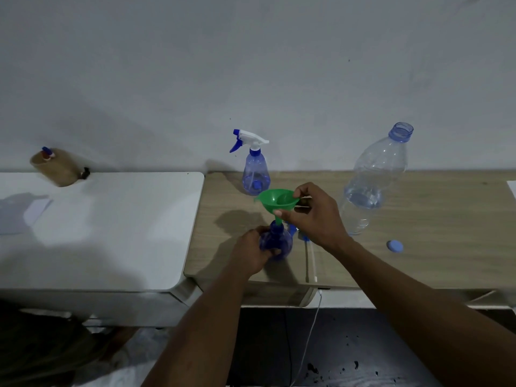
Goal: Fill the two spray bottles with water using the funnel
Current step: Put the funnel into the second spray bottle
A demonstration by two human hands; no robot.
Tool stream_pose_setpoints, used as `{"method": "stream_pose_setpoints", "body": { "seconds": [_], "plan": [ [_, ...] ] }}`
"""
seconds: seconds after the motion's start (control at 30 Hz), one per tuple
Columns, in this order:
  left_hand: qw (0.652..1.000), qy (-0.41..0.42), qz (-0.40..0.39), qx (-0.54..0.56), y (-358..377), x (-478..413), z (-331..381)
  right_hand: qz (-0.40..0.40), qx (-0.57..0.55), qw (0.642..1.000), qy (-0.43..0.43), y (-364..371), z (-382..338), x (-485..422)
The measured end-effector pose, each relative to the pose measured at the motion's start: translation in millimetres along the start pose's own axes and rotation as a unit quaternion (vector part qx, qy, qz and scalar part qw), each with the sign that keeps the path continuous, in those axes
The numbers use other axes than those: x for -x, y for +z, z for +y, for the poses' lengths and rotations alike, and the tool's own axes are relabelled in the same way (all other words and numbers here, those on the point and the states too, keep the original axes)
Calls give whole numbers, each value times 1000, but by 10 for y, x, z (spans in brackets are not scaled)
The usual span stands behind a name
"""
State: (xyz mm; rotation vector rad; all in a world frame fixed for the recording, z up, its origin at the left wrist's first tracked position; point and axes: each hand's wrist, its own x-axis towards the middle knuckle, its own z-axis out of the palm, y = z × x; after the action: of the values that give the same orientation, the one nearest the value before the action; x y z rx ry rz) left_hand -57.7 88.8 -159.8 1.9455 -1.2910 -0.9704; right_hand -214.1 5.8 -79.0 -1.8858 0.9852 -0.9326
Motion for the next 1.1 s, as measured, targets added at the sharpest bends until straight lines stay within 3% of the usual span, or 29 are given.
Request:
{"method": "stream_pose_setpoints", "body": {
  "seconds": [0.47,0.7,0.77,0.83,0.97,1.03,1.1],
  "plan": [
    [1000,5,14,-9,9,-3,18,-27,72,995,-59,14,290,151],
    [1000,-7,18,17,44,-24,23,-62,80,995,-21,-86,324,243],
    [1000,-10,16,19,67,-33,28,6,96,995,-15,-172,357,280],
    [1000,-7,21,11,88,-44,14,128,114,985,-15,-279,369,306],
    [1000,5,27,-3,100,-61,11,371,91,923,34,-531,417,268],
    [1000,4,19,-4,102,-61,25,400,67,910,90,-651,483,197],
    [1000,4,11,-5,103,-64,31,349,20,925,147,-756,517,111]
  ]
}}
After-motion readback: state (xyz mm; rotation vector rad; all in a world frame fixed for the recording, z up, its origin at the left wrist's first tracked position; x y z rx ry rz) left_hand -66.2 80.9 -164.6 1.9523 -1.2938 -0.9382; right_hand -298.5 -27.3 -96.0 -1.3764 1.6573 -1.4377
